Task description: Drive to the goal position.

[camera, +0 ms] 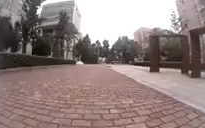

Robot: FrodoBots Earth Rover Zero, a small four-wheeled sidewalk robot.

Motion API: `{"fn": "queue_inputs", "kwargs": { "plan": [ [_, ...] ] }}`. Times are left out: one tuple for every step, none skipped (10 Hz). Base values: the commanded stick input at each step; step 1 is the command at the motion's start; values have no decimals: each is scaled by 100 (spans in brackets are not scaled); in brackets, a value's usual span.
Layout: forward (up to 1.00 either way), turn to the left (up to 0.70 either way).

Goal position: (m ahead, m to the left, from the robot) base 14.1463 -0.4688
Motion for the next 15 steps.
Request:
{"fn": "queue_inputs", "kwargs": {
  "plan": [
    [70, 0],
    [70, 0],
    [70, 0],
    [70, 0],
    [70, 0],
    [70, 0],
    [70, 0],
    [70, 0],
    [70, 0],
    [70, 0],
    [70, 0],
    [70, 0],
    [70, 0],
    [70, 0],
    [70, 0]
  ]
}}
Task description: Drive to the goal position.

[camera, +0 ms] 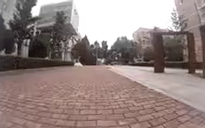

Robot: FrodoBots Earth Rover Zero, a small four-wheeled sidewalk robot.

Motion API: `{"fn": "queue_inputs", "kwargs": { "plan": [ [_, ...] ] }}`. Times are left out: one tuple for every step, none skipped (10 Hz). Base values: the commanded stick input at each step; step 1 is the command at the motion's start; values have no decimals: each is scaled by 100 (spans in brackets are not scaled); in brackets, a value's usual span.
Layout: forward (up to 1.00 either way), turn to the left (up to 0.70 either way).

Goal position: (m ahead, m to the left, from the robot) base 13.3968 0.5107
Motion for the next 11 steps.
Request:
{"fn": "queue_inputs", "kwargs": {
  "plan": [
    [70, 0],
    [70, 0],
    [70, 0],
    [70, 0],
    [70, 0],
    [70, 0],
    [70, 0],
    [70, 0],
    [70, 0],
    [70, 6],
    [70, 13]
  ]
}}
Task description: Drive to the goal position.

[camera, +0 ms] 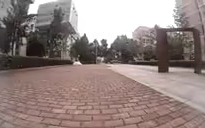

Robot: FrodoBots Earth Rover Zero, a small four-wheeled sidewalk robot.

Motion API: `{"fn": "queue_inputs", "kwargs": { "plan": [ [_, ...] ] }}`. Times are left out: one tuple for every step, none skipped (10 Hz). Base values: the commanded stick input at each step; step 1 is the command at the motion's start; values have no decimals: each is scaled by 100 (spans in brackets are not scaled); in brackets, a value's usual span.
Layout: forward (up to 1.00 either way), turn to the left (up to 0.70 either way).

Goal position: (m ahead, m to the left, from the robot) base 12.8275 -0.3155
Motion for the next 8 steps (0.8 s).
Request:
{"fn": "queue_inputs", "kwargs": {
  "plan": [
    [70, 14],
    [70, 14],
    [70, 14],
    [70, 14],
    [70, 11],
    [70, 1],
    [70, 0],
    [70, 0]
  ]
}}
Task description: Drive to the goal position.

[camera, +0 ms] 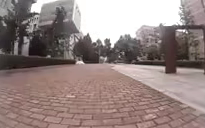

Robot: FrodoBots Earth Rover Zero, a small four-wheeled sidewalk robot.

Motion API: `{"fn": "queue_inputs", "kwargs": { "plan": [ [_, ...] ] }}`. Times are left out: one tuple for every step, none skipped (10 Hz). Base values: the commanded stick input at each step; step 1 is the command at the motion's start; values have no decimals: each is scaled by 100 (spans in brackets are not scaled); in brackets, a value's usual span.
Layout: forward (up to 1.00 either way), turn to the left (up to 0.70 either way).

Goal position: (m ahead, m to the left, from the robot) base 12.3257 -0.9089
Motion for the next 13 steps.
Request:
{"fn": "queue_inputs", "kwargs": {
  "plan": [
    [70, 0],
    [70, 0],
    [70, 0],
    [70, 0],
    [70, 0],
    [70, 0],
    [70, 0],
    [70, 0],
    [70, 0],
    [70, 0],
    [70, 0],
    [70, 7],
    [70, 14]
  ]
}}
